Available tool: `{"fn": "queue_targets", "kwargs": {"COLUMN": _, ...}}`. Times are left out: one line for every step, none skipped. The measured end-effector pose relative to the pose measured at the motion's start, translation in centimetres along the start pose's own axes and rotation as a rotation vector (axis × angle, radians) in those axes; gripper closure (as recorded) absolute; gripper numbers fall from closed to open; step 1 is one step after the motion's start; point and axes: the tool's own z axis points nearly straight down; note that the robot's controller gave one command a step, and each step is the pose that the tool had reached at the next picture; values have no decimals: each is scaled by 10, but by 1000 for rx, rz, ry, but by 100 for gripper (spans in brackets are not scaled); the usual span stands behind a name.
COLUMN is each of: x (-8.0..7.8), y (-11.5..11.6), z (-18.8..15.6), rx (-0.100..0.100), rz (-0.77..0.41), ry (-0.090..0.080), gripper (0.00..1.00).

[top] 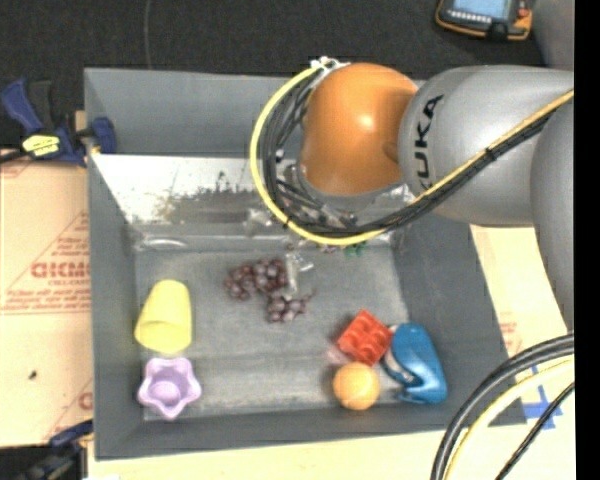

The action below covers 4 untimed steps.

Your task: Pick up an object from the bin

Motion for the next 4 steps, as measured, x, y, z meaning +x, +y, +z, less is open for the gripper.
{"fn": "queue_targets", "kwargs": {"x": -39, "y": 0, "z": 20, "rx": 2, "rz": -103, "ry": -8, "gripper": 0}}
{"fn": "queue_targets", "kwargs": {"x": 6, "y": 2, "z": 53, "rx": 1, "rz": -254, "ry": 5, "gripper": 0}}
{"fn": "queue_targets", "kwargs": {"x": -29, "y": -13, "z": 75, "rx": 7, "rz": -316, "ry": -17, "gripper": 0}}
{"fn": "queue_targets", "kwargs": {"x": -19, "y": -10, "z": 69, "rx": 3, "rz": -306, "ry": -10, "gripper": 0}}
